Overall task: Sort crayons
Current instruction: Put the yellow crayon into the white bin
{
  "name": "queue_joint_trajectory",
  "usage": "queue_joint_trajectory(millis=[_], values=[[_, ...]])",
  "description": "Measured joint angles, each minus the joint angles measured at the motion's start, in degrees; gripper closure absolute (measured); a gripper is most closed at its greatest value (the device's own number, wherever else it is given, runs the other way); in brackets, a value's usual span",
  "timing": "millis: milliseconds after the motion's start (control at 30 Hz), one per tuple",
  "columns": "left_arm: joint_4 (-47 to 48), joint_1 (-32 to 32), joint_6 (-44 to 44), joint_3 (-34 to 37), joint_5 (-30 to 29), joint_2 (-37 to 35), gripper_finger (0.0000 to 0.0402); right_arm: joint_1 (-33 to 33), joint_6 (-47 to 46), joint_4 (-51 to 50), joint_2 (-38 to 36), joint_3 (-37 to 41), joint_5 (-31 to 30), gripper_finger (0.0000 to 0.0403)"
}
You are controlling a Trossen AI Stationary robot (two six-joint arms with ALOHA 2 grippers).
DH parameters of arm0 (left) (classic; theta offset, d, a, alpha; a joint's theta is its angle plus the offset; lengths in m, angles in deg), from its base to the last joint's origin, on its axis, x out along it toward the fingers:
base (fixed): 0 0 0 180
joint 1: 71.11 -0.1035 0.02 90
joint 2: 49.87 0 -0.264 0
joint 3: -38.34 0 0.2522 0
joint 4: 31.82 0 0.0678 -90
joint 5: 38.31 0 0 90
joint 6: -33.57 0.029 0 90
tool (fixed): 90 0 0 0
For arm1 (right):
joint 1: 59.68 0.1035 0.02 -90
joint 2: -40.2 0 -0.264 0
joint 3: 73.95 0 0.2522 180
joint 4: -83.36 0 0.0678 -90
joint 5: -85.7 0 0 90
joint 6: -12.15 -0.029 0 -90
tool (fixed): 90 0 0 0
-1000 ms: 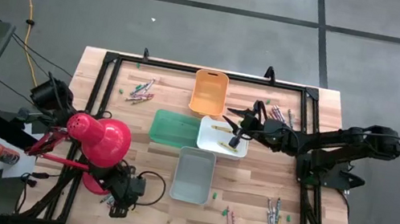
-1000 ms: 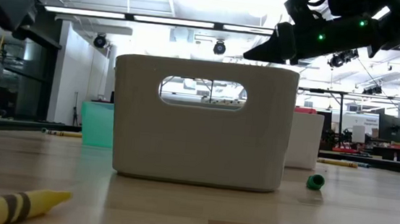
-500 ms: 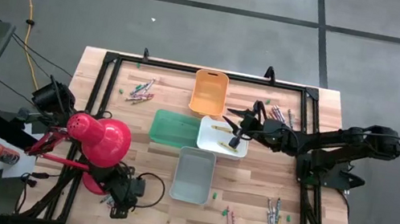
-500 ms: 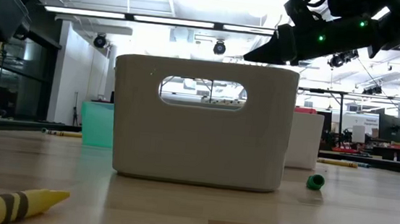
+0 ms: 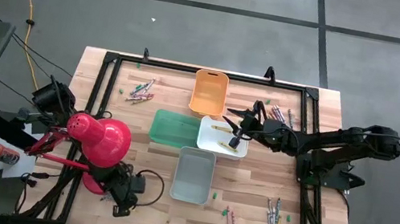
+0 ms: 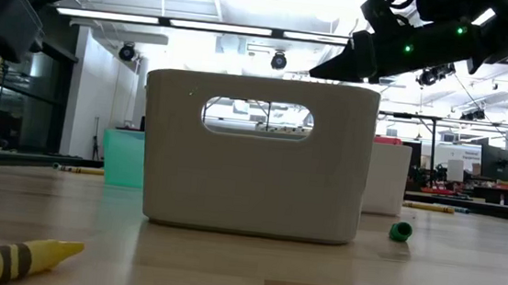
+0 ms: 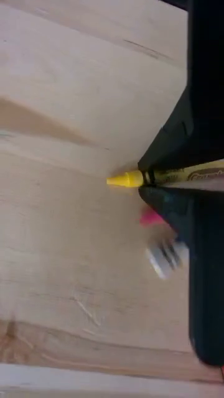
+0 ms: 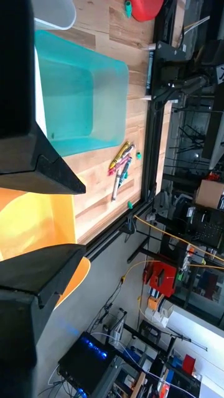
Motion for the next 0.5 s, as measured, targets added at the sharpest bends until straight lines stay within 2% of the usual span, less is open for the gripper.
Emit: queue_joint_trajectory(millis=[100,500], values=[[-0.1,-0.3,0.1,0.0,0.6,0.0,0.0396,0.0,0.0,0.0,0.0,0.0,0.0,0.0268],[-1.0,-0.4,1.3,0.0,1.2,0.0,0.0401,0.0,0.0,-0.1,0.0,0.0,0.0,0.0268]])
